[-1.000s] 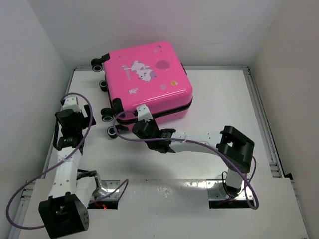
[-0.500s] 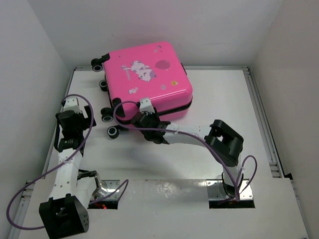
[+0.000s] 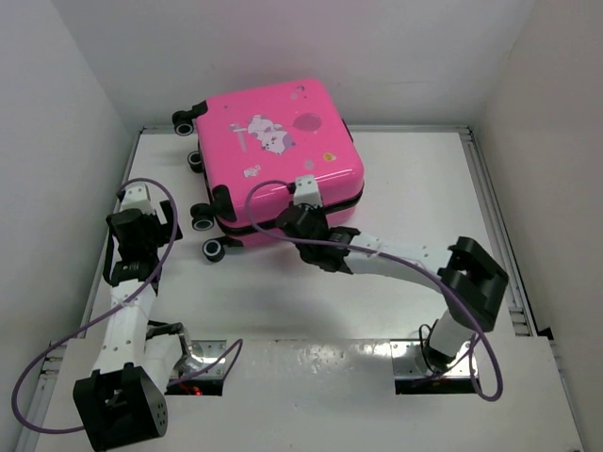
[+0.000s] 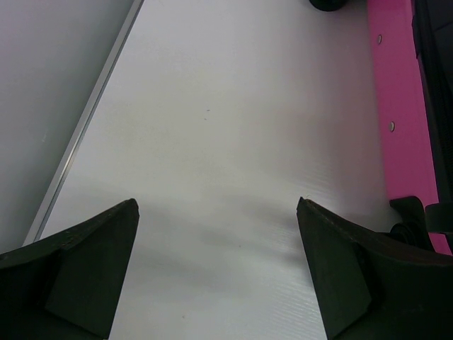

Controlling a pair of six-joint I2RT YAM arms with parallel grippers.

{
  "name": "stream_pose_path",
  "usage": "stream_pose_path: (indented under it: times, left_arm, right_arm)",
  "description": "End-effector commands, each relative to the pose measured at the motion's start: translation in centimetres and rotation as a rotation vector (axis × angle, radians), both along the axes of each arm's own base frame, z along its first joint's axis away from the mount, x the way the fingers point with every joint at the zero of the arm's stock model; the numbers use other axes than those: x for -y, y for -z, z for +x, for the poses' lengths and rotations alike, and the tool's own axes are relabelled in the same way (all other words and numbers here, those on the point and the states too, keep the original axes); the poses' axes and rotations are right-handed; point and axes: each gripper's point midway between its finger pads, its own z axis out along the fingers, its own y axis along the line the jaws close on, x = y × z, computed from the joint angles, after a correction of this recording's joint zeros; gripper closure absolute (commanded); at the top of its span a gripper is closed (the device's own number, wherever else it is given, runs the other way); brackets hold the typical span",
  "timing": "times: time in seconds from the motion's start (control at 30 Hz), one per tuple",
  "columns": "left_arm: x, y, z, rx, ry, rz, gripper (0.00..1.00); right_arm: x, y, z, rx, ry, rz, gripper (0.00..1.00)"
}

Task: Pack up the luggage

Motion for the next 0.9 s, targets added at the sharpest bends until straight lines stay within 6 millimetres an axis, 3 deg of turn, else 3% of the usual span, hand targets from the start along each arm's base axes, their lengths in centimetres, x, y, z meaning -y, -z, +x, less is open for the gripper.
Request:
stream_pose_path:
  times: [0.0, 0.13, 0.2, 0.23, 0.27, 0.3, 0.33, 0.47, 0.53, 0.6, 0.63, 0.67, 0.87]
  left_arm:
    - [0.3, -0.6, 0.4, 0.033, 0.012, -0.001, 0.01]
    - [0.4, -0.3, 0.5, 0.025, 0.020, -0.007, 0.01]
    - [0.4, -0.3, 0.5, 0.022, 0.024, 0.001, 0.01]
    - [0.5, 0.0, 0.6, 0.014, 0.032, -0.005, 0.01]
    - [0.7, 0.0, 0.7, 0.015, 0.041, -0.008, 0.01]
    - [0.7, 0.2, 0.5, 0.003, 0.044, -0.003, 0.01]
    - [0.8, 0.2, 0.6, 0.004, 0.054, -0.007, 0.01]
    - [1.3, 0.4, 0.5, -0.006, 0.084, -0.011, 0.01]
    - [1.5, 0.4, 0.6, -0.005, 0.092, -0.015, 0.01]
    - [1.6, 0.4, 0.6, -0.004, 0.102, -0.019, 0.01]
    - [1.6, 0.4, 0.6, -0.004, 0.102, -0.019, 0.01]
    - [1.6, 0.7, 0.7, -0.013, 0.102, -0.021, 0.01]
    - [1.8, 0.7, 0.7, -0.012, 0.110, -0.025, 0.01]
  right_arm:
    - [4.3, -2.2, 0.8, 0.043, 0.100, -0.004, 0.69]
    - [5.3, -1.1, 0.1, -0.004, 0.046, -0.009, 0.71]
    - [3.3, -0.9, -0.6, -0.032, -0.100, 0.025, 0.64]
    - [3.2, 0.3, -1.3, -0.055, -0.153, 0.008, 0.61]
    - [0.2, -0.8, -1.8, -0.029, -0.335, 0.051, 0.54]
    - [0.5, 0.9, -2.9, -0.057, -0.396, 0.023, 0.51]
    - [-1.7, 0.1, -3.5, -0.008, -0.567, 0.027, 0.46]
    - [-2.5, 0.6, -4.9, 0.113, -0.814, -0.078, 0.46]
    - [-3.1, 0.7, -4.7, 0.161, -0.875, -0.073, 0.46]
    - [-3.7, -0.5, -4.1, 0.218, -0.920, -0.052, 0.49]
    - [-3.3, 0.3, -3.8, 0.218, -0.913, -0.061, 0.49]
    - [-3.8, -1.1, -3.3, 0.284, -0.921, -0.039, 0.50]
    - [-5.2, -2.5, -2.3, 0.317, -0.920, 0.041, 0.55]
